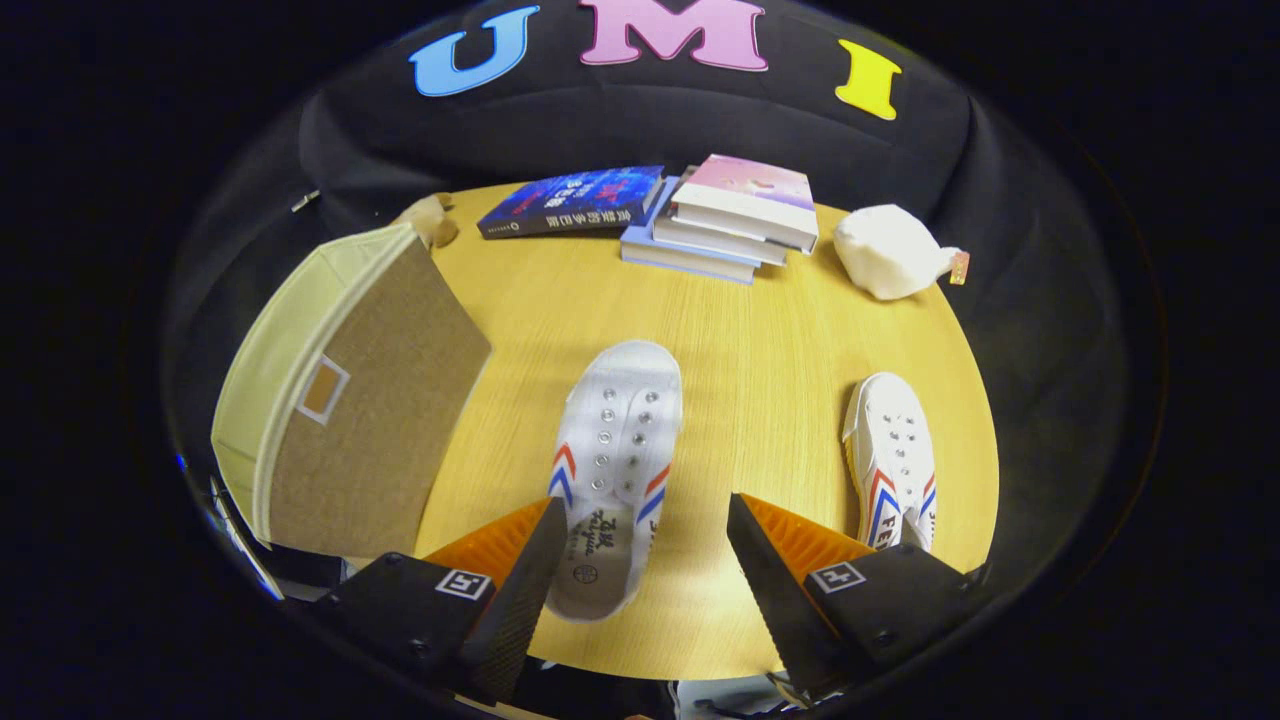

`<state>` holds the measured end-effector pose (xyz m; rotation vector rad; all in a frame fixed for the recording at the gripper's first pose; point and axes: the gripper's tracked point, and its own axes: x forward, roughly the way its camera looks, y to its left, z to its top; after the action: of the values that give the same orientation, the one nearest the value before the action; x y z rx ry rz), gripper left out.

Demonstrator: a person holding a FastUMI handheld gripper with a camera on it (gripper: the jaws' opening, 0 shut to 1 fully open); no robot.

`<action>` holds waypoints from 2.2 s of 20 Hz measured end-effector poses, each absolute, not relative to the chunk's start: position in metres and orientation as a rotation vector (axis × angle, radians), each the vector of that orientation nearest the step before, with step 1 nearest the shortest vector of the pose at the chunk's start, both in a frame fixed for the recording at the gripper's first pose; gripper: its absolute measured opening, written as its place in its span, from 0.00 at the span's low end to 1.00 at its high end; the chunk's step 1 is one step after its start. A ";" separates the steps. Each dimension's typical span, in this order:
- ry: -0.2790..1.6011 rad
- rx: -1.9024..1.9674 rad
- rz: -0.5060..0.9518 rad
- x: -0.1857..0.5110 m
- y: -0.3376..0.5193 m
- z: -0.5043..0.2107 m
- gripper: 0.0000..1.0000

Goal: Open the storage box then place both shoes into the box .Put the left shoe in first, then the right shoe, with the right side of both shoes facing outward in a uniform manner.

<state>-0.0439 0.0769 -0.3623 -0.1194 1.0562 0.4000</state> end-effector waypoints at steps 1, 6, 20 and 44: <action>1.076 -0.118 0.405 -0.045 0.076 -0.371 0.99; 1.168 -0.046 0.397 -0.043 0.074 -0.403 0.86; 1.264 0.106 0.425 -0.041 0.091 -0.412 0.10; 1.018 0.289 0.380 -0.049 0.134 -0.230 0.05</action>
<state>-0.0495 0.1336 -0.2304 0.2886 1.0180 0.3797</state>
